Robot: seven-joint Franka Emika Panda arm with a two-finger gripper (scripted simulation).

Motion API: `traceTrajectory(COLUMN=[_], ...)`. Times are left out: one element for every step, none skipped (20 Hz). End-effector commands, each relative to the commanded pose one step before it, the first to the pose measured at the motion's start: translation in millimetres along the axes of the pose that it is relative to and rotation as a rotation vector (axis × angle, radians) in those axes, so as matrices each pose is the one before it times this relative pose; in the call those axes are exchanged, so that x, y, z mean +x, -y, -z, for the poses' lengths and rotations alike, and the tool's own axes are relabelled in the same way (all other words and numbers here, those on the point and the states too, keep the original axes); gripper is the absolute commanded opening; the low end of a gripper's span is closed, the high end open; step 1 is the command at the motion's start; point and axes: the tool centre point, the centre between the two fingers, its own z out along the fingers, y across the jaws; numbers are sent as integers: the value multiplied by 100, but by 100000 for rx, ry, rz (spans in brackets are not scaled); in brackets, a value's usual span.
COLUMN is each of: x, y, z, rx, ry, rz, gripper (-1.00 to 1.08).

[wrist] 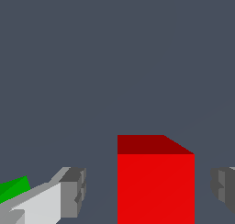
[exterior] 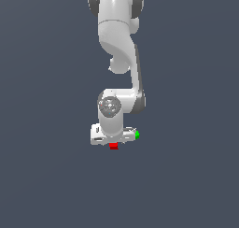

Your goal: Stack the red cube on top of the green cube.

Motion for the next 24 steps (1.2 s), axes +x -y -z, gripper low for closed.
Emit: traceTrajectory(x=[16,19,33,37,41,17,0,0,0,0,0,0,0,0,0,0,-21,-2,-7,-11,-13,-14,-14,-14], y=[-13,-6,31,-6,-6,-2,0,0,0,0,0,0,0,0,0,0,-8,0,1,1,2,2,2,2], z=[-991,-223,-113,-62,10,19,0,0,0,0,0,0,0,0,0,0,-24,29,87,147,209,274,341,410], rx=[-10,0,-2,0,0,0,0,0,0,0,0,0,0,0,0,0,8,0,0,0,0,0,0,0], ry=[-53,0,-42,0,0,0,0,0,0,0,0,0,0,0,0,0,66,0,0,0,0,0,0,0], rz=[7,0,54,0,0,0,0,0,0,0,0,0,0,0,0,0,-20,0,0,0,0,0,0,0], gripper=[100,100,100,100,100,100,-100,-100,-100,-100,-100,-100,-100,-100,-100,-100,-100,-100,-100,-100,-100,-100,-100,-100])
